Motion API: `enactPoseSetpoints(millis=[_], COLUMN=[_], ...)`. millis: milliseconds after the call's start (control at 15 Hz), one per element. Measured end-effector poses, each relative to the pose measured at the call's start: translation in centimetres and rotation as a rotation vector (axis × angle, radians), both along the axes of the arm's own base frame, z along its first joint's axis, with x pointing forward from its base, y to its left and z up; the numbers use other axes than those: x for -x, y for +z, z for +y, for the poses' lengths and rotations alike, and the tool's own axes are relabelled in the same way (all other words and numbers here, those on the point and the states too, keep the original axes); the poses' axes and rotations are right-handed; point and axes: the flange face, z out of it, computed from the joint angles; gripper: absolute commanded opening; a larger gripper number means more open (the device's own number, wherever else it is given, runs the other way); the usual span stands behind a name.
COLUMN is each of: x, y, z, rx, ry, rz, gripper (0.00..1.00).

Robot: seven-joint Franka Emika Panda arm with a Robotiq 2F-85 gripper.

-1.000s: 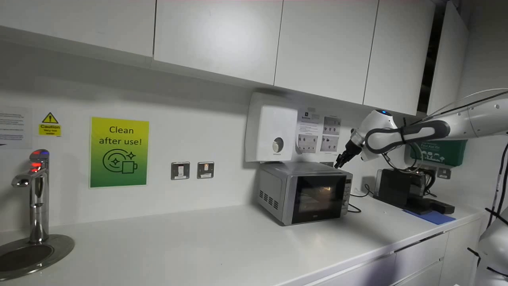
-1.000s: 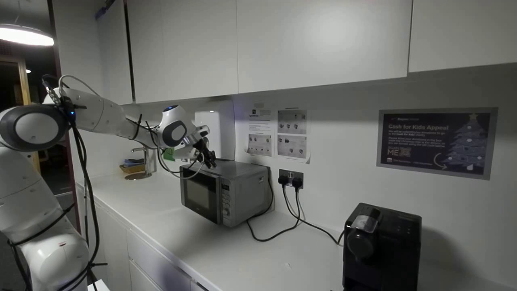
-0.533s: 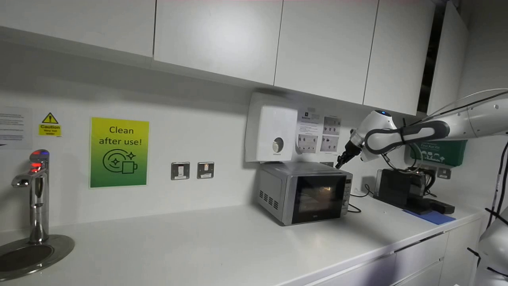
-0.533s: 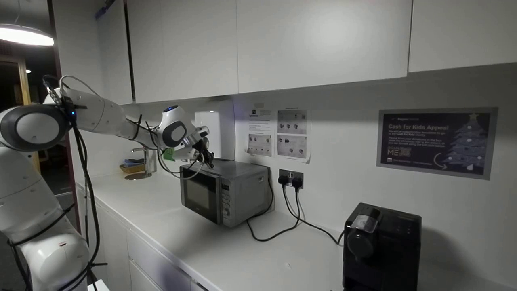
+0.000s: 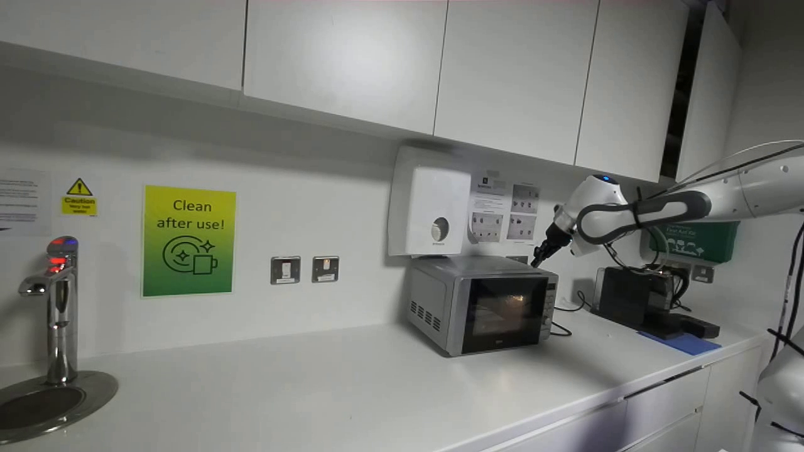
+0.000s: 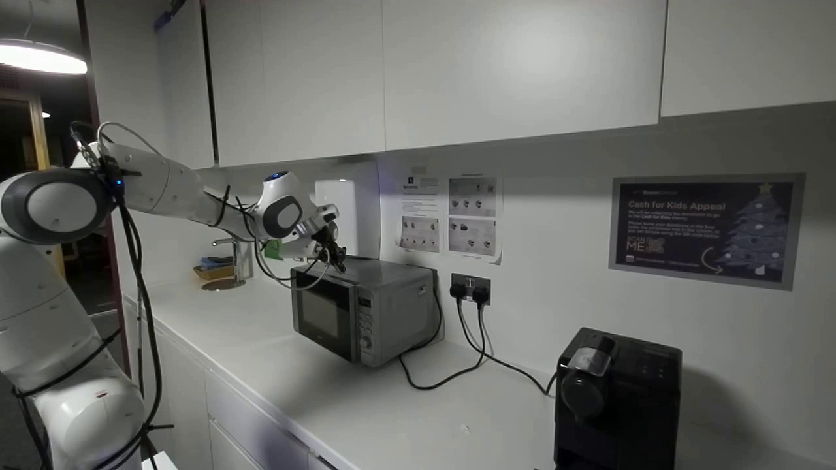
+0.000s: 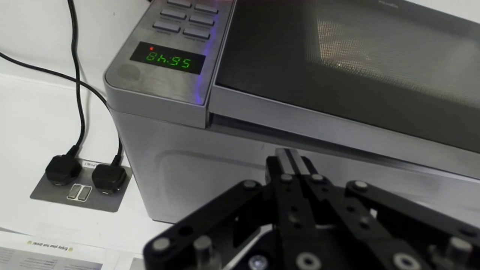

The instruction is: Open the microwave door

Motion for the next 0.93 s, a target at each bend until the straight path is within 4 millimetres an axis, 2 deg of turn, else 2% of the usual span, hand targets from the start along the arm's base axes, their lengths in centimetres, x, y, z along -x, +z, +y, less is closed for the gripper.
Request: enactPoseSetpoints(millis=[933], x=[-0.4], y=[-1.4], z=[-0.9], rx=[0.063], ry=[0.1], rz=[0.072], gripper=[0.0])
